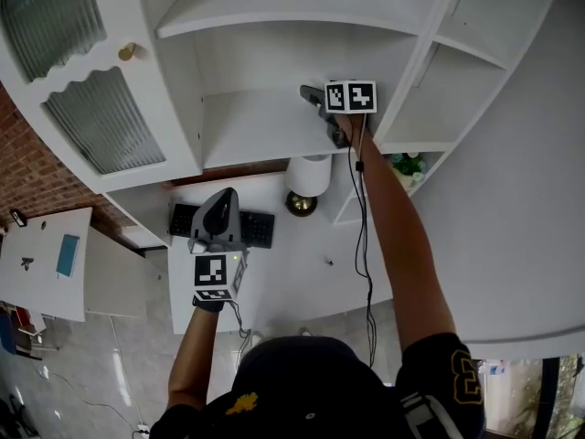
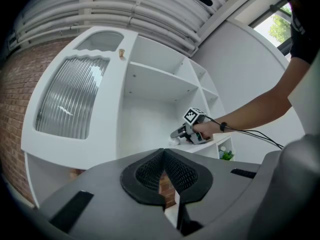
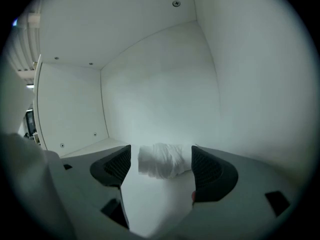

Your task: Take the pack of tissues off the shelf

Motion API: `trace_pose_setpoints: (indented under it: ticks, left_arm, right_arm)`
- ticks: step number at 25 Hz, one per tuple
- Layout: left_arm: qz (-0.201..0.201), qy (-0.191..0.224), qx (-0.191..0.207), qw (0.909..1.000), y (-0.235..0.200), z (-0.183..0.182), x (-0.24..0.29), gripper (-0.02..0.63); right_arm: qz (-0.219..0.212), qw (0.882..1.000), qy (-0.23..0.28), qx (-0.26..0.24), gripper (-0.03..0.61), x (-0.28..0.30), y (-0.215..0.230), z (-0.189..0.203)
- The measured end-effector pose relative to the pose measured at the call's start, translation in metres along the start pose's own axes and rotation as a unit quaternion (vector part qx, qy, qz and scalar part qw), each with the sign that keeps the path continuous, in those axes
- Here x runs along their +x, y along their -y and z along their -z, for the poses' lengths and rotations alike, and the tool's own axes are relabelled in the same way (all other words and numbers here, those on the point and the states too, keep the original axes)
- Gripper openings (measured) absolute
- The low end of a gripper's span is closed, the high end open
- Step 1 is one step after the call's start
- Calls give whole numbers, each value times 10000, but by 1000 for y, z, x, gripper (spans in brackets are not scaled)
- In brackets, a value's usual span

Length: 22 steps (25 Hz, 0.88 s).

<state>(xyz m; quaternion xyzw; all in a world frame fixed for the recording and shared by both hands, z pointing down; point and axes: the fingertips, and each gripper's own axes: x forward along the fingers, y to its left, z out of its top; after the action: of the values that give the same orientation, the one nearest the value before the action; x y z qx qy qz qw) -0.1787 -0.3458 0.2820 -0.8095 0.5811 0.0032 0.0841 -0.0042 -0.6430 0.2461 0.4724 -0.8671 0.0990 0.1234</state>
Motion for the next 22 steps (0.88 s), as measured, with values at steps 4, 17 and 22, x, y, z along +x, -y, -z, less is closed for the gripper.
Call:
trace_pose_setpoints:
  ticks: [4,17,22]
  left_arm:
    - [72,-49,-47,10000,9,6,5,17]
    - [159,-157,-100,9997,21,18,15,17]
    - [56,-131,-484,9987,26,22,14,18]
  right_arm:
    - [-112,9995,-236,-171,339,6,-6,4]
    - [67,9979,-560,-312,294,11,-4,10]
    - [154,9974,-595,-370,281,11,-2,11]
